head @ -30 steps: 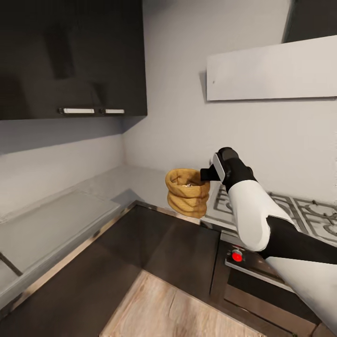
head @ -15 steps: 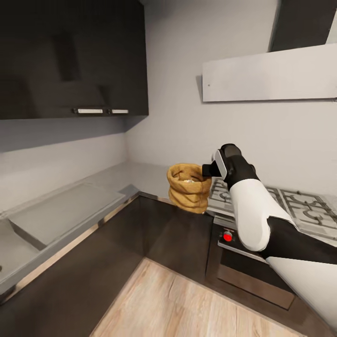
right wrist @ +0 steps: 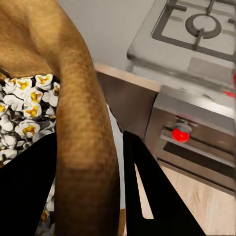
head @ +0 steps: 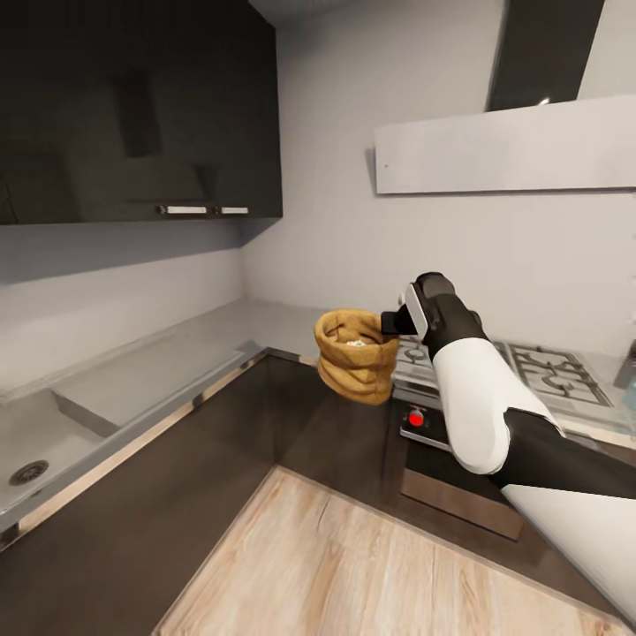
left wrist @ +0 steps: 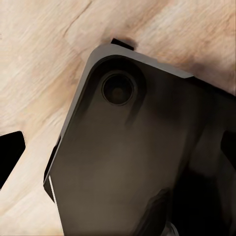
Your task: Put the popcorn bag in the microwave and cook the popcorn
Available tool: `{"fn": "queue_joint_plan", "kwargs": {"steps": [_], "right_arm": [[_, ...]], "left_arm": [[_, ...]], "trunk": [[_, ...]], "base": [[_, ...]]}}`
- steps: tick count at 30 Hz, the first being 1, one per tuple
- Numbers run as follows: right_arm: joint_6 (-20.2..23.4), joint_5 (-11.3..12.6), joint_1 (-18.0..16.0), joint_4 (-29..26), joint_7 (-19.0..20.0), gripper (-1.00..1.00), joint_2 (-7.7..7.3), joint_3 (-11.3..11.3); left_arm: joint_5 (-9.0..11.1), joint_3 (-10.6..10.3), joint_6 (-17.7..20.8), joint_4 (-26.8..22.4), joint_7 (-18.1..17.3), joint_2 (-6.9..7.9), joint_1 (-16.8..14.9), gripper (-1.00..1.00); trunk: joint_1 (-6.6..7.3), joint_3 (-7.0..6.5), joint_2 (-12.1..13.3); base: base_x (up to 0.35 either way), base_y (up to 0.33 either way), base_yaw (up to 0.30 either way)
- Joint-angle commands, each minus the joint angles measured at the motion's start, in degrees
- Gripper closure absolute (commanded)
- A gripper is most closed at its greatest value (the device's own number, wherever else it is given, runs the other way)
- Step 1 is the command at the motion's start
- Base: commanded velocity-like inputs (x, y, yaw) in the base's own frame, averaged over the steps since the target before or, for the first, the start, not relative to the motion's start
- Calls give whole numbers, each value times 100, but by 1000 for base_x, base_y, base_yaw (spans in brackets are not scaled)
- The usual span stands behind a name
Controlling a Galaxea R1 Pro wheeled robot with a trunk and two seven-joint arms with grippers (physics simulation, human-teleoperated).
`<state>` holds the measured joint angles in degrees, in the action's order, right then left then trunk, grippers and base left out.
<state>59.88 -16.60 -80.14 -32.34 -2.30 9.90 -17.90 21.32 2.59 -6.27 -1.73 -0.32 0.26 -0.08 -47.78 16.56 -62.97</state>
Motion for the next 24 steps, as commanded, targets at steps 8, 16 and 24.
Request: {"fn": "queue_joint_plan", "kwargs": {"steps": [8, 16, 24], "right_arm": [[12, 8, -8, 15, -25, 100, 9, -34], [12, 8, -6, 43, -25, 100, 9, -29], [12, 7, 55, 53, -25, 100, 9, -29]], "left_arm": [[4, 22, -15, -3, -3, 0, -1, -100], [4, 22, -15, -3, -3, -1, -1, -100], [4, 29, -15, -3, -3, 0, -1, -100]], "trunk": [[3, 7, -5], [3, 7, -5], [3, 7, -5]], "base": [[-345, 0, 0], [-345, 0, 0], [-253, 0, 0]]}}
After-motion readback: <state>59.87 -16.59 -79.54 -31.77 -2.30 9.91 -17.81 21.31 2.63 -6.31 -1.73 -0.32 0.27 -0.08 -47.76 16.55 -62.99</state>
